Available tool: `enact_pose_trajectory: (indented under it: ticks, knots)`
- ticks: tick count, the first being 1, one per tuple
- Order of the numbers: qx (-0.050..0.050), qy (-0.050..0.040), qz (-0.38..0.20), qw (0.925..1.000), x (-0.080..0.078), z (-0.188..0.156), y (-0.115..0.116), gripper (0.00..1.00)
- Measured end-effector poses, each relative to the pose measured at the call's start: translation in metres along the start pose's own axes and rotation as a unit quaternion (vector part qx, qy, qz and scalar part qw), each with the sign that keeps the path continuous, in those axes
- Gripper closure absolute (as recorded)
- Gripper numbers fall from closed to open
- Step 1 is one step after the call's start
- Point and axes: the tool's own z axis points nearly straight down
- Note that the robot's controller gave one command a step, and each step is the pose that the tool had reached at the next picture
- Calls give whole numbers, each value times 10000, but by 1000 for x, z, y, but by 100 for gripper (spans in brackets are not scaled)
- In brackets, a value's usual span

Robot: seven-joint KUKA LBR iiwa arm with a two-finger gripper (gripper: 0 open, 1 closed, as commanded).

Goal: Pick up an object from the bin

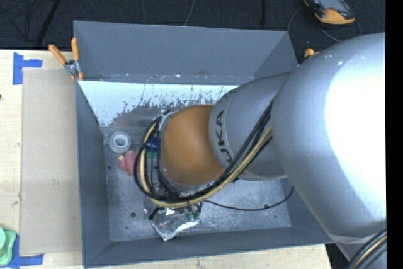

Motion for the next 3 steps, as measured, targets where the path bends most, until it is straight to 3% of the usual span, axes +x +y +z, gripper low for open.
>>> enact_pose_trajectory:
  ticks: [1, 2, 3]
  knots:
    - [26, -27, 68, 10000, 3, -94, -47, 100]
    - [18, 9, 61, 10000, 4, -90, -45, 0]
    - [18, 48, 363, 9993, 5, 5, -17, 0]
